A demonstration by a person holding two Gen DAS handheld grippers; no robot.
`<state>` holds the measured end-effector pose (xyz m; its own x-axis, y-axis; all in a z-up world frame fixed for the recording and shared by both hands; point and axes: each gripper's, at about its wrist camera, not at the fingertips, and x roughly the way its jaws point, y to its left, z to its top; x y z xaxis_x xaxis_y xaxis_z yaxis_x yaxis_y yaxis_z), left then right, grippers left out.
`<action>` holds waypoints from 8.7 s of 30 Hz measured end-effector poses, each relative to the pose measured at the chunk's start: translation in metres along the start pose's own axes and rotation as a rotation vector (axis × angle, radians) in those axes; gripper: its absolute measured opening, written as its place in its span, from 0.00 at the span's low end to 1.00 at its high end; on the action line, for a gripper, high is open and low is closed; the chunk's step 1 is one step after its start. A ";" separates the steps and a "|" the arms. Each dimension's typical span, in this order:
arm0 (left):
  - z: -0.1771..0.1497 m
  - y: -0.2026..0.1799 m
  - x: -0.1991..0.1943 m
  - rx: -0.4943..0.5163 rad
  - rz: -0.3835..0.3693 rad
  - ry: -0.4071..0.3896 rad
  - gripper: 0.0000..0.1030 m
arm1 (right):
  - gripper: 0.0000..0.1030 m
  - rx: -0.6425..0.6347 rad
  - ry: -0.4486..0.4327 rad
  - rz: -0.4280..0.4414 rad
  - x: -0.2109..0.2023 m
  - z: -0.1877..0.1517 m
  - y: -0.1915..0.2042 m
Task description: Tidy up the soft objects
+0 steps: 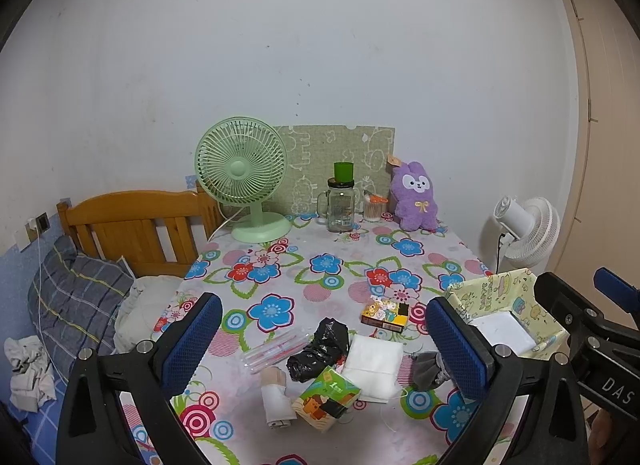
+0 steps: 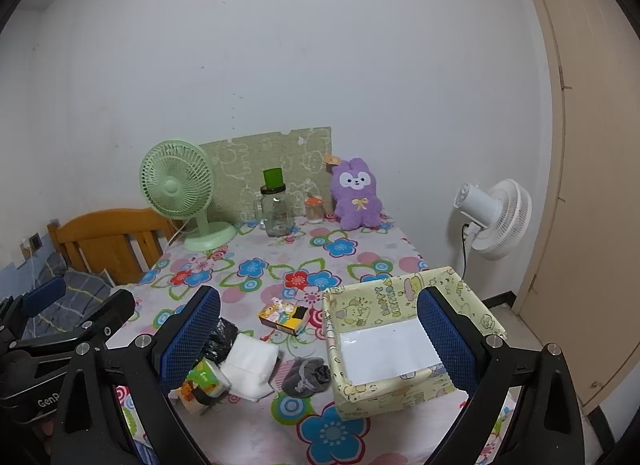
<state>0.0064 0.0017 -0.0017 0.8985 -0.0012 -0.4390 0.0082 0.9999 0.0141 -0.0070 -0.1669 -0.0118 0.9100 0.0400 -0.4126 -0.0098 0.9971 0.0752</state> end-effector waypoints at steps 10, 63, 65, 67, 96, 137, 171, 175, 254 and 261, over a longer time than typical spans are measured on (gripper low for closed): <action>0.000 0.003 -0.001 -0.004 -0.002 -0.004 0.99 | 0.97 0.005 0.000 0.006 0.000 0.000 0.000; -0.047 0.035 0.058 -0.005 -0.044 0.077 0.93 | 0.92 -0.046 0.090 0.060 0.065 -0.031 0.049; -0.053 0.035 0.063 -0.002 -0.046 0.087 0.93 | 0.92 -0.049 0.093 0.060 0.069 -0.036 0.053; -0.060 0.036 0.067 0.001 -0.053 0.094 0.92 | 0.92 -0.051 0.102 0.064 0.073 -0.043 0.055; -0.123 0.021 0.131 0.003 -0.120 0.255 0.79 | 0.85 0.010 0.231 -0.077 0.135 -0.112 0.054; -0.119 0.004 0.131 0.053 -0.085 0.265 0.38 | 0.47 0.075 0.342 -0.091 0.160 -0.120 0.048; -0.115 0.002 0.123 0.067 -0.098 0.284 0.48 | 0.47 0.073 0.292 -0.126 0.139 -0.112 0.046; -0.102 0.000 0.118 0.067 -0.101 0.258 0.48 | 0.47 0.074 0.275 -0.116 0.134 -0.102 0.046; -0.015 -0.200 0.138 0.225 -0.361 0.150 0.48 | 0.47 0.055 0.170 -0.109 0.128 -0.005 -0.129; -0.023 -0.213 0.160 0.245 -0.368 0.210 0.50 | 0.47 0.067 0.227 -0.122 0.148 -0.014 -0.146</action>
<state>0.1381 -0.2111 -0.0954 0.7090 -0.3250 -0.6258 0.4343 0.9005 0.0244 0.1237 -0.3053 -0.0969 0.7866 -0.0590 -0.6146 0.1282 0.9893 0.0691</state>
